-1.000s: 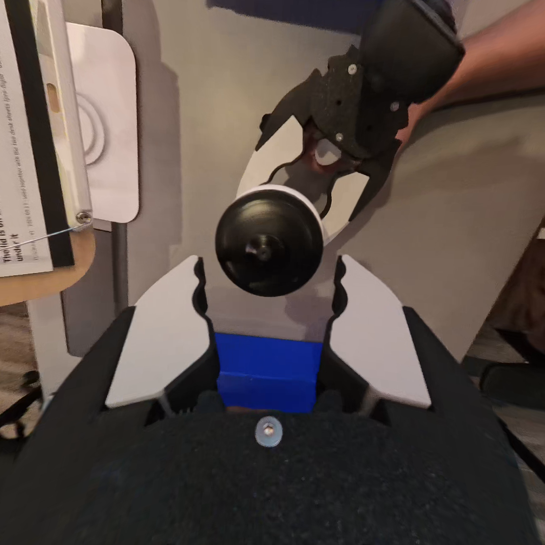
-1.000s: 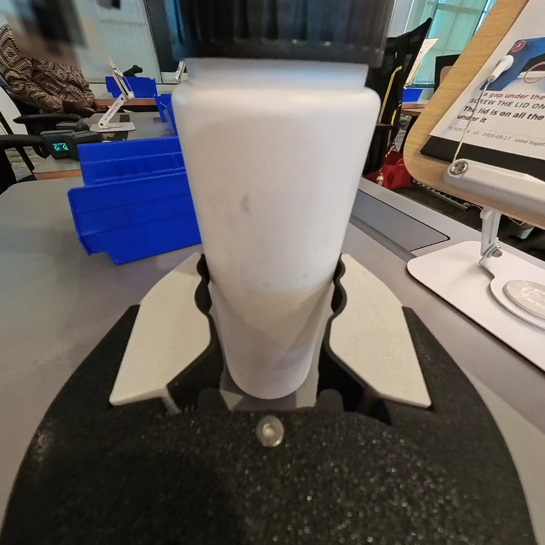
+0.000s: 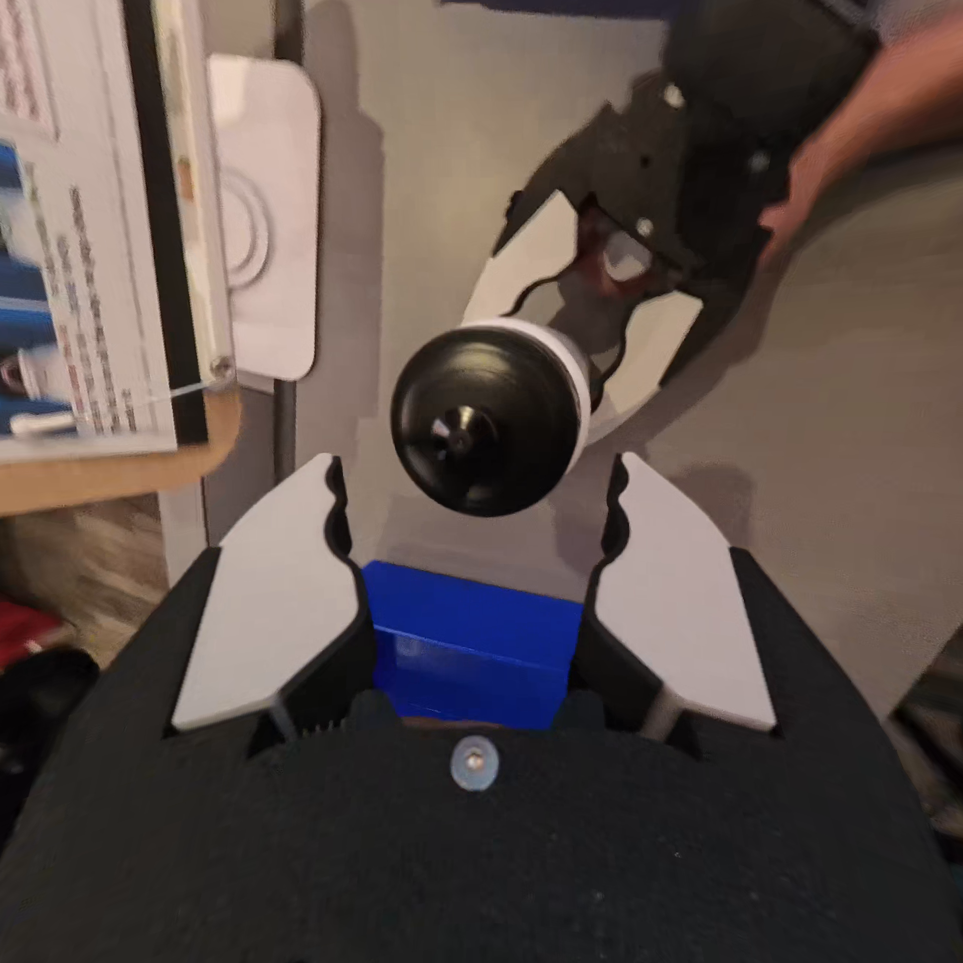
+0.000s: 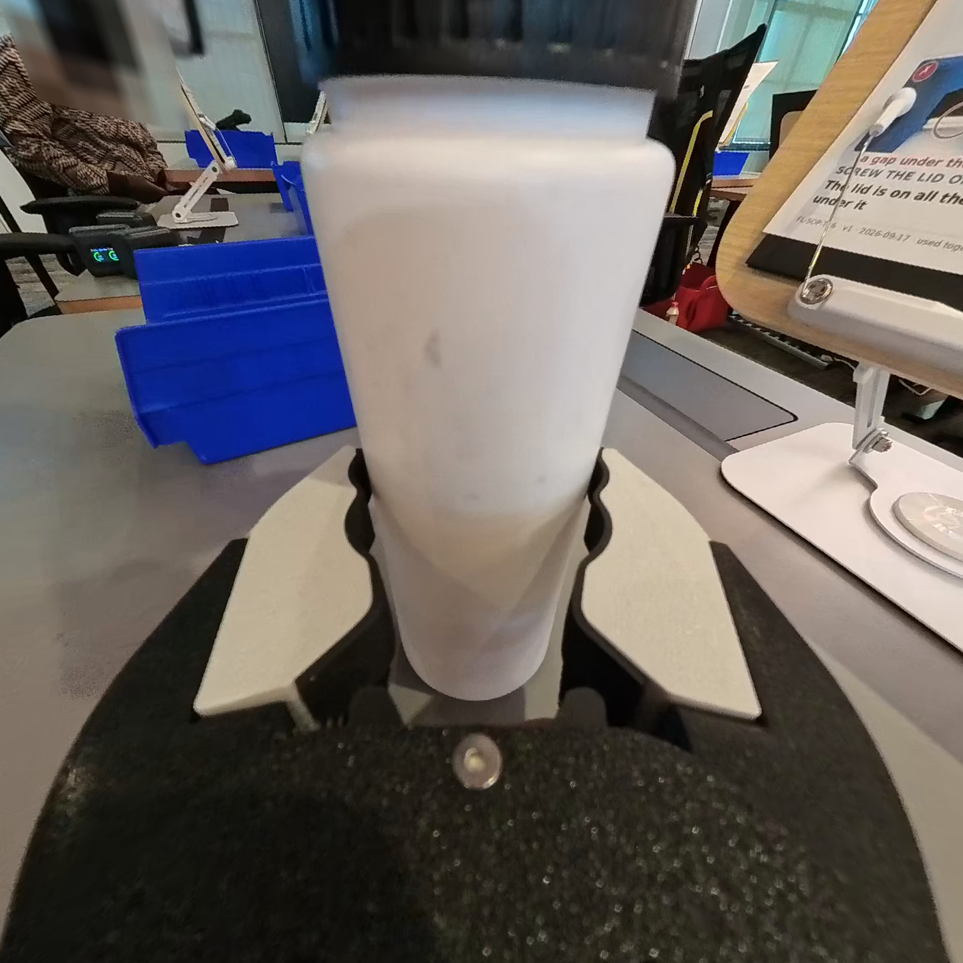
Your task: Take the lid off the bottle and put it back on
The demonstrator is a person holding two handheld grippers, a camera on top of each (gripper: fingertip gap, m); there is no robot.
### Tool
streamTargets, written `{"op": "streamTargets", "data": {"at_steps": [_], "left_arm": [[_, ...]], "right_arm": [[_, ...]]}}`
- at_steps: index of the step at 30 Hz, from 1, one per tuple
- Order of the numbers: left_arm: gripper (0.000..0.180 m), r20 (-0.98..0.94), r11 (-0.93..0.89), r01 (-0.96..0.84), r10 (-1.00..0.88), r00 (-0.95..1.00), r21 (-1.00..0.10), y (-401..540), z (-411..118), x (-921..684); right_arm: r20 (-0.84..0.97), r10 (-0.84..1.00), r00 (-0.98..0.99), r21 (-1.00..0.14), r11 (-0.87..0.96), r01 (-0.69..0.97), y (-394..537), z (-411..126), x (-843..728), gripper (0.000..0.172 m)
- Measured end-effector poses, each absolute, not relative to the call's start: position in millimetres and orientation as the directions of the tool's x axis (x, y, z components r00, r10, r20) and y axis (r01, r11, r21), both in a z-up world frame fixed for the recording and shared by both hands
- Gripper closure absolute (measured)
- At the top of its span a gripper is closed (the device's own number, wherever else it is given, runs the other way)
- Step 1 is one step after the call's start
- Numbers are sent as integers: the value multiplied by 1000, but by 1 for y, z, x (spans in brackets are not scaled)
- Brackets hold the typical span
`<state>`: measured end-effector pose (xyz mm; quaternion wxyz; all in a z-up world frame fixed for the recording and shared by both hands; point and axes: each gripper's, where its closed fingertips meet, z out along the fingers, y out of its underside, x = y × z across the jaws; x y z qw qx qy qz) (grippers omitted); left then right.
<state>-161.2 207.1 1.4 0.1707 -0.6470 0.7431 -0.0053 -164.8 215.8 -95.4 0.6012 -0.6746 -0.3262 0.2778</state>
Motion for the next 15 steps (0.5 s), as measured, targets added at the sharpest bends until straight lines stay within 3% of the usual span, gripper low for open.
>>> {"op": "streamTargets", "data": {"at_steps": [5, 10, 15], "left_arm": [[90, -166, 179, -948, -976, -138, -265, 208, -5, -150], [108, -131, 174, -957, -981, -146, -232, 206, -10, -149], [108, -138, -89, -967, -983, 124, -240, 205, -10, -150]], "right_arm": [[17, 776, 630, -993, -63, 104, 216, -96, -165, 91], [15, 776, 631, -992, -66, 106, 216, -96, -164, 91], [15, 775, 632, -992, -67, 106, 216, -96, -165, 91]]}}
